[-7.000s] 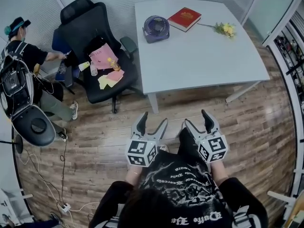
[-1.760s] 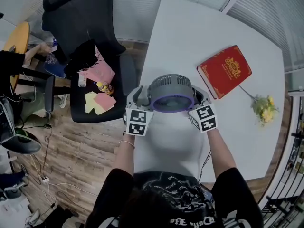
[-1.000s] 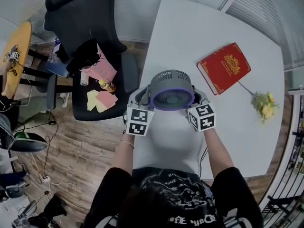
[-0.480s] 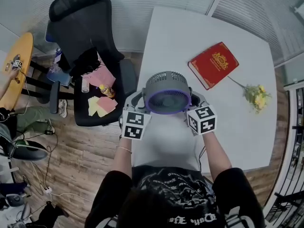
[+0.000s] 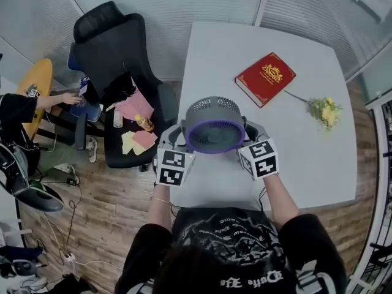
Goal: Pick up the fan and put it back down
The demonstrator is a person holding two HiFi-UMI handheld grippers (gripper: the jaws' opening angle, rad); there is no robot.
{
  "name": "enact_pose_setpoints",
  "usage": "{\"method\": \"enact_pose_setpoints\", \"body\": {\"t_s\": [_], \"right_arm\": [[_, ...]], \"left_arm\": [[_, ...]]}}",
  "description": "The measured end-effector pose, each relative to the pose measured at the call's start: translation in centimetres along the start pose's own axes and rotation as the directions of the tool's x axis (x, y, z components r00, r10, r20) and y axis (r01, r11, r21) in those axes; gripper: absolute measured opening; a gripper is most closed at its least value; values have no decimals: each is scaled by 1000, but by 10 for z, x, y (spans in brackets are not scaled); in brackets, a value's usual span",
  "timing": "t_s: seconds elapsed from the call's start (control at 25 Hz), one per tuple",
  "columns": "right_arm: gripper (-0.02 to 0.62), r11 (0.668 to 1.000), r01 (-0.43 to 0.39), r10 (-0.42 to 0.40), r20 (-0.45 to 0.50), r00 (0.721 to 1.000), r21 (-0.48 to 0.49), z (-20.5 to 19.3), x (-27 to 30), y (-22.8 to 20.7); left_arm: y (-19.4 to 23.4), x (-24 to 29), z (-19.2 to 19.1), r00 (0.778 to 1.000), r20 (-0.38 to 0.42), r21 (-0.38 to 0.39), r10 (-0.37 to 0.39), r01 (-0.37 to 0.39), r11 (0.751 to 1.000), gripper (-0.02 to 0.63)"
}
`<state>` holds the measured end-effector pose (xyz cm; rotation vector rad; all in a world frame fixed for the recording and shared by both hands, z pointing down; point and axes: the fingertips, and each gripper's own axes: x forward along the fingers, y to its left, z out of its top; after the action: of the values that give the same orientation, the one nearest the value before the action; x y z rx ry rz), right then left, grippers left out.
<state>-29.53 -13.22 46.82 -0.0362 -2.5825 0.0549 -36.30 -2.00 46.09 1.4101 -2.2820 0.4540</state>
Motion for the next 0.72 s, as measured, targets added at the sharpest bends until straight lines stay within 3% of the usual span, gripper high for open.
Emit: {"method": "enact_pose_setpoints", "body": {"t_s": [0.72], "right_arm": [[140, 998, -49, 48, 24, 999, 44, -63, -124, 36]], "left_arm": [[-111, -90, -31, 999, -30, -33, 21, -22, 999, 146]]}}
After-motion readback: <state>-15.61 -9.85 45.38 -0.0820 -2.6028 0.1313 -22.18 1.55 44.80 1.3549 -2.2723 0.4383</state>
